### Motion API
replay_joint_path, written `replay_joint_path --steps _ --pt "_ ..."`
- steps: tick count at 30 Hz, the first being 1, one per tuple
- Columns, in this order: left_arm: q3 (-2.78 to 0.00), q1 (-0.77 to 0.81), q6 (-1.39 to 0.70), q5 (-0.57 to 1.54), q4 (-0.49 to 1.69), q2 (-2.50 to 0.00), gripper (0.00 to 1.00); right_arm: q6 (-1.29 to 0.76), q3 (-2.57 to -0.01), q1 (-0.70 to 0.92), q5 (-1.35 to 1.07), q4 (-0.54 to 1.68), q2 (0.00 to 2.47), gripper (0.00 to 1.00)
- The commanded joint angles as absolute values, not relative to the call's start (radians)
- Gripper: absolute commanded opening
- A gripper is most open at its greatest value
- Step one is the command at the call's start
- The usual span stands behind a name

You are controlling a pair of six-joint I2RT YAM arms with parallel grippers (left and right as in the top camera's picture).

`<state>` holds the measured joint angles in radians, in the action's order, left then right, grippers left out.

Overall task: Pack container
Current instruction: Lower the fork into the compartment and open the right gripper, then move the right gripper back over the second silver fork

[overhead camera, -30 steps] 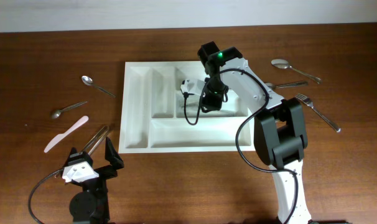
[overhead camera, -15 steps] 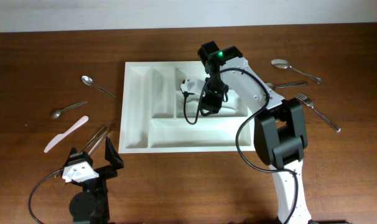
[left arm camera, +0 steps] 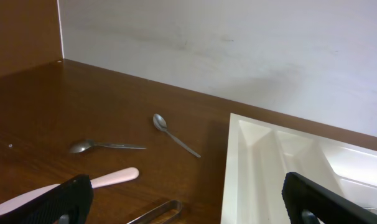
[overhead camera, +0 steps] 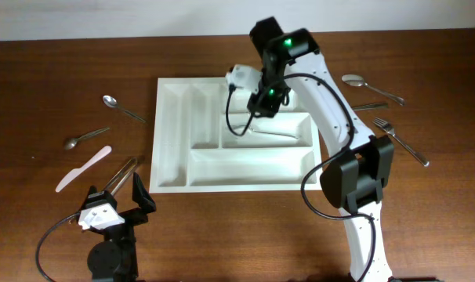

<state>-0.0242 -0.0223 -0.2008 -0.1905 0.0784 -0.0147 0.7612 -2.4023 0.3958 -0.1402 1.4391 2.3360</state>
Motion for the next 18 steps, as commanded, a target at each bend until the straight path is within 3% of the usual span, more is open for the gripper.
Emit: replay_joint_path --steps 1,5,11,18 --pt "-0.015 -0.028 -0.188 -0.179 0.076 -0.006 0.99 0.573 -2.471 0.381 0.038 1.452 2.313 0.55" --pt "-0.015 -0.028 -0.188 -0.179 0.077 -0.006 0.99 0.448 -2.487 0.341 0.123 1.468 2.312 0.58" --pt "-0.015 -0.028 -0.188 -0.179 0.076 -0.006 0.99 0.264 -2.487 0.214 0.143 1.552 2.312 0.75" --pt "-0.015 -0.028 -0.188 -0.179 0.076 -0.006 0.99 0.201 -2.487 0.005 0.032 1.655 2.312 0.79"
